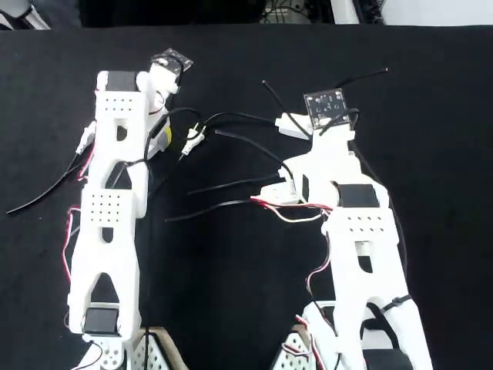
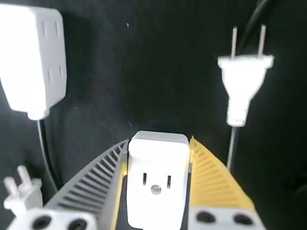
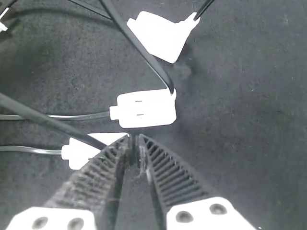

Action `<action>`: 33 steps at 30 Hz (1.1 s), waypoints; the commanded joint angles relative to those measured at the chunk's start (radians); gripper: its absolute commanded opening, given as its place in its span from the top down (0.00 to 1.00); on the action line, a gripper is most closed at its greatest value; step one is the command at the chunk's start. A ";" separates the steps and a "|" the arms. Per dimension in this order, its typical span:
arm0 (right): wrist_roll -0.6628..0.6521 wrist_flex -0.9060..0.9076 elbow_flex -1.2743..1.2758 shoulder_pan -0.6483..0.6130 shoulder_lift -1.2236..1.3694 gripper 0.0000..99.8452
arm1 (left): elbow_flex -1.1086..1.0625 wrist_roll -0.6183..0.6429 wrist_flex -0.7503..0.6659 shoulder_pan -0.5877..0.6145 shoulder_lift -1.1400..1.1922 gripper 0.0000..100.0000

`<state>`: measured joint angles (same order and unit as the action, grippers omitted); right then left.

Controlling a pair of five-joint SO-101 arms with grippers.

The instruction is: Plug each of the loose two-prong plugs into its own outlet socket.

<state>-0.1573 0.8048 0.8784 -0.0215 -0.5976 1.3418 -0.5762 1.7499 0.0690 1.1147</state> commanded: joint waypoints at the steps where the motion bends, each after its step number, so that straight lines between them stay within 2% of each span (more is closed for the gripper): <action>1: -0.009 -0.018 -0.007 -0.012 -0.001 0.99 | -0.254 0.005 0.014 0.002 -0.252 0.97; 7: -0.009 -0.018 -0.007 -0.012 -0.001 0.99 | -0.739 -0.006 0.006 -0.024 -0.617 0.97; 9: -0.009 -0.018 -0.007 -0.012 -0.001 0.99 | -0.885 -0.044 -0.011 -0.039 -0.712 0.97; 14: -0.009 -0.017 -0.007 -0.012 -0.001 0.99 | -1.302 -0.064 -0.245 -0.064 -0.875 0.97; 18: -0.009 -0.017 -0.007 -0.012 -0.001 0.99 | -1.593 -0.066 -0.422 -0.133 -0.968 0.97; 22: -0.009 -0.014 -0.007 -0.012 -0.001 0.99 | -1.814 -0.080 -0.549 -0.193 -1.086 0.97; 25: -0.009 -0.014 -0.007 -0.012 -0.001 0.99 | -1.929 -0.143 -0.565 -0.205 -1.198 0.97; 33: -0.009 -0.014 -0.007 -0.014 -0.001 0.99 | -2.292 -0.285 -0.736 -0.209 -1.461 0.97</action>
<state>-0.1573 0.8048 0.8784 -0.0215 -0.5976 -0.8447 -0.8048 1.0687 -0.1212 -0.2417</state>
